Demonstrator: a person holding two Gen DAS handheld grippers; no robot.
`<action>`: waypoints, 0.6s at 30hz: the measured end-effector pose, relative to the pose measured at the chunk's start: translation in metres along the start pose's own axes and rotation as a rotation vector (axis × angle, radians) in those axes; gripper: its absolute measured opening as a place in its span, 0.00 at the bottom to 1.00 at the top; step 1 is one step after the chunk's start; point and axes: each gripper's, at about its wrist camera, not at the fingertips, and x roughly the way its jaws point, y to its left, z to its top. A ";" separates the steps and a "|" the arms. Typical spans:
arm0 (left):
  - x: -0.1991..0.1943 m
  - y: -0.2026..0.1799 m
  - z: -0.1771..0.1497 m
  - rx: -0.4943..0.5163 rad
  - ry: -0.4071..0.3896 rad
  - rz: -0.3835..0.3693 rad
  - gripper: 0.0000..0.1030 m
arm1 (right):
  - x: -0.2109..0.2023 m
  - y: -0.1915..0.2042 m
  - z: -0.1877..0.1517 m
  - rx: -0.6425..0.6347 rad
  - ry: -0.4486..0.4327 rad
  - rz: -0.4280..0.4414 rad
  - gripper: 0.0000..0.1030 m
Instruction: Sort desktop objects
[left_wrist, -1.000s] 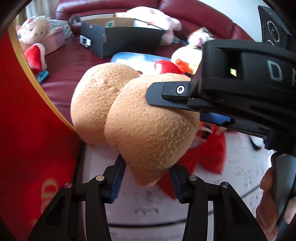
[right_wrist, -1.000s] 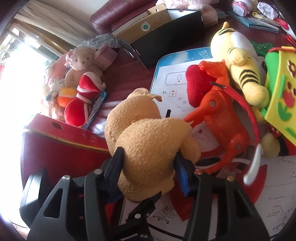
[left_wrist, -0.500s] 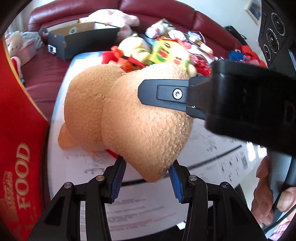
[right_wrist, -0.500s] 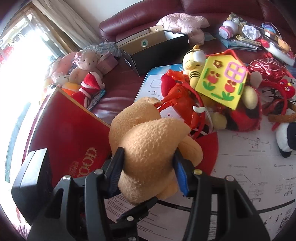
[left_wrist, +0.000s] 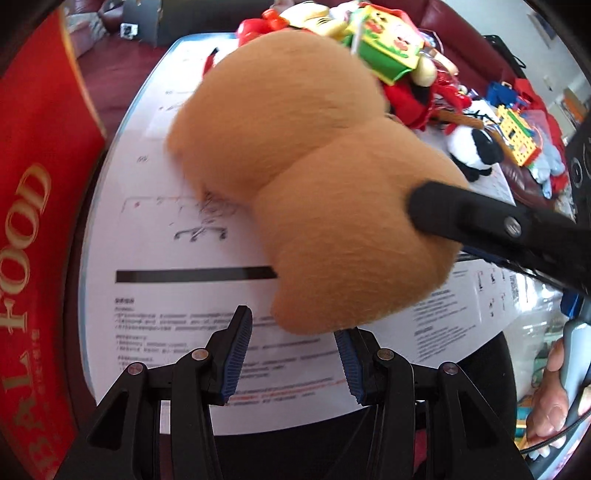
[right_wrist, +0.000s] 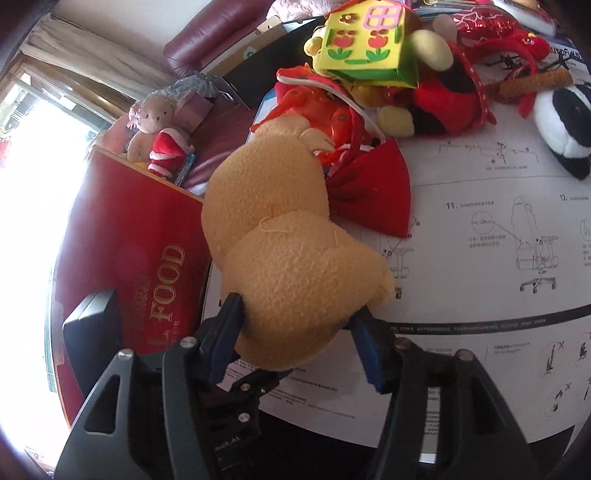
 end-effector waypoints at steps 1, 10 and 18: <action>0.000 0.002 -0.003 -0.001 0.002 0.008 0.45 | 0.000 -0.002 -0.002 0.003 0.001 0.001 0.62; 0.007 0.030 -0.005 -0.059 0.027 0.089 0.45 | -0.008 -0.014 -0.009 0.010 -0.013 -0.029 0.70; -0.050 0.058 0.006 -0.135 -0.081 0.097 0.45 | -0.013 0.000 -0.011 -0.067 -0.058 -0.003 0.72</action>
